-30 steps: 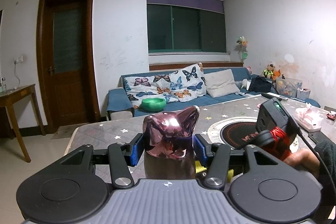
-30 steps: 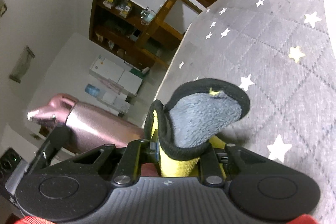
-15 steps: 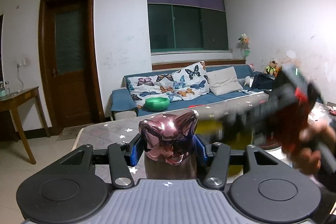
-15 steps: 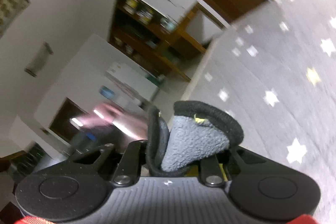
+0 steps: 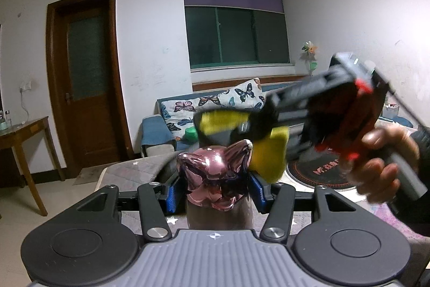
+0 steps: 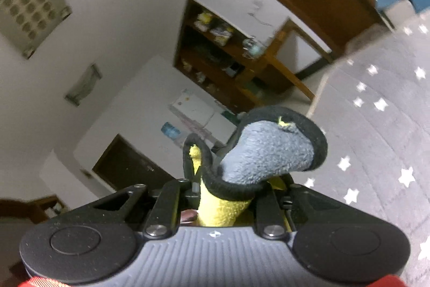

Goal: Clean container
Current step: 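Wipe the bottle cap with the right gripper's sponge while the left gripper holds it upright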

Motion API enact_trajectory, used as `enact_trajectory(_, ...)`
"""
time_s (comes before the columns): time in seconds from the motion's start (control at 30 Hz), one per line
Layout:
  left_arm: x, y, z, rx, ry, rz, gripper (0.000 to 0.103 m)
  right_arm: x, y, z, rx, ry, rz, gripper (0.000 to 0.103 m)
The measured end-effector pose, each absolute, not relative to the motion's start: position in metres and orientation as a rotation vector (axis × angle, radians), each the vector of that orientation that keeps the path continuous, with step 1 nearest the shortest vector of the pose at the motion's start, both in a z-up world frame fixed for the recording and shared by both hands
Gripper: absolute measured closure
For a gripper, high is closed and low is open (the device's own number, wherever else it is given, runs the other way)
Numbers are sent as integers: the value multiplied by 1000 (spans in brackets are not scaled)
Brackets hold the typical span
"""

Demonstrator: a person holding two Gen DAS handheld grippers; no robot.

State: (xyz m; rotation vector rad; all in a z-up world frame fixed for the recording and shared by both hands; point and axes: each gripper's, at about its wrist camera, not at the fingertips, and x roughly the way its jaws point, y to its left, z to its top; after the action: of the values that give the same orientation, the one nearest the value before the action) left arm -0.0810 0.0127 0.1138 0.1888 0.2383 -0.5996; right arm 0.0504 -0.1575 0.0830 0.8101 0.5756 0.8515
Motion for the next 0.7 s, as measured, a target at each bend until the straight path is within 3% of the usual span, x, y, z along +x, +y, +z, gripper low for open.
enact_trajectory(0.4, -68, 26, 108, 164, 246, -573, 45, 61, -168, -3, 847, 797, 705, 85)
enact_trajectory(0.7, -78, 16, 114, 85, 278, -424, 39, 53, -167, -3, 727, 813, 664, 85)
